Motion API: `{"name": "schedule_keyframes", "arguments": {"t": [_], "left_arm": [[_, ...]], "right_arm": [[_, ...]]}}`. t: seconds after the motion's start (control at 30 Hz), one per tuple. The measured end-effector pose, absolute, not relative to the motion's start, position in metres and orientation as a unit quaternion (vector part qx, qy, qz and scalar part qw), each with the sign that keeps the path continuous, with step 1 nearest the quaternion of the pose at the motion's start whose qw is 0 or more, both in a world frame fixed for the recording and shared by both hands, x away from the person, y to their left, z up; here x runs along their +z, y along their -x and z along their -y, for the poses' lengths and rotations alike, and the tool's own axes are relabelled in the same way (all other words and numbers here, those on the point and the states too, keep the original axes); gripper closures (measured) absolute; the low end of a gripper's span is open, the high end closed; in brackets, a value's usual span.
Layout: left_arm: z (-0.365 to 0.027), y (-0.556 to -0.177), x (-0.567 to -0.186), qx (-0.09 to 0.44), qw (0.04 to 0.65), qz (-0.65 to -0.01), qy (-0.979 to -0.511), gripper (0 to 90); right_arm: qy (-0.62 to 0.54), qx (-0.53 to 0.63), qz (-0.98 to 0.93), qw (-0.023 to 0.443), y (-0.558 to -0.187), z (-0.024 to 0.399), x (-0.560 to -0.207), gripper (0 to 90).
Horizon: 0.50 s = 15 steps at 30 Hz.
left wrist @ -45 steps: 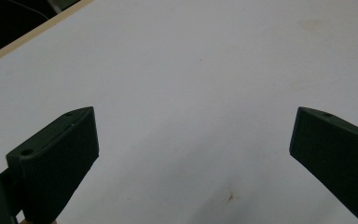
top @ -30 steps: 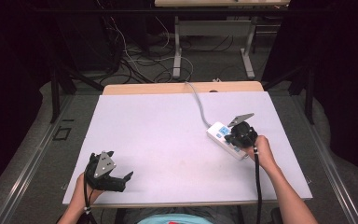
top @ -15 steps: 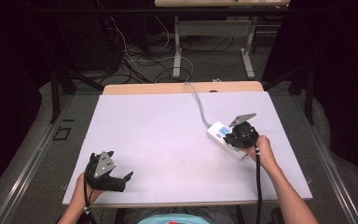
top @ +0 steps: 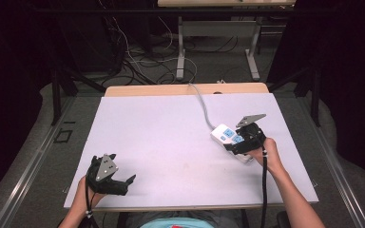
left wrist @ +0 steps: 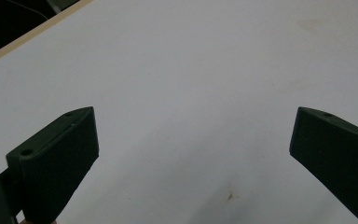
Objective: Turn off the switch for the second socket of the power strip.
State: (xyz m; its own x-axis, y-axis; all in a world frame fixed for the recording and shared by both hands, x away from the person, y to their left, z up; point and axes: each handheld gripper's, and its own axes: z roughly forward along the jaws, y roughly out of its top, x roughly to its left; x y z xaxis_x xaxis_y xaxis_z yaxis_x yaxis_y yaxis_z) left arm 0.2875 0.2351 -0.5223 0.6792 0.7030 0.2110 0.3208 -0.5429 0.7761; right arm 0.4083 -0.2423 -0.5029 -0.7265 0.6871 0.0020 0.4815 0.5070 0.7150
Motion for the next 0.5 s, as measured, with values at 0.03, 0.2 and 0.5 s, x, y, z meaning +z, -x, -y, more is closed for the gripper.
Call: {"name": "schedule_keyframes", "arguments": {"t": [0.03,0.2,0.5], "left_arm": [[-0.2352,-0.2875,-0.5223,0.260,0.368,-0.305,-0.839,1.0],[-0.2353,-0.2869,-0.5225,0.259,0.370,-0.309,-0.837,1.0],[-0.2353,-0.2868,-0.5225,0.260,0.369,-0.310,-0.837,1.0]], "right_arm": [[-0.340,0.364,-0.855,0.147,-0.4082,0.2436,-0.5022,12.6],[-0.349,0.384,-0.844,0.134,-0.4066,0.2470,-0.4994,0.0],[-0.341,0.393,-0.843,0.135,-0.4010,0.2485,-0.4963,0.0]]}}
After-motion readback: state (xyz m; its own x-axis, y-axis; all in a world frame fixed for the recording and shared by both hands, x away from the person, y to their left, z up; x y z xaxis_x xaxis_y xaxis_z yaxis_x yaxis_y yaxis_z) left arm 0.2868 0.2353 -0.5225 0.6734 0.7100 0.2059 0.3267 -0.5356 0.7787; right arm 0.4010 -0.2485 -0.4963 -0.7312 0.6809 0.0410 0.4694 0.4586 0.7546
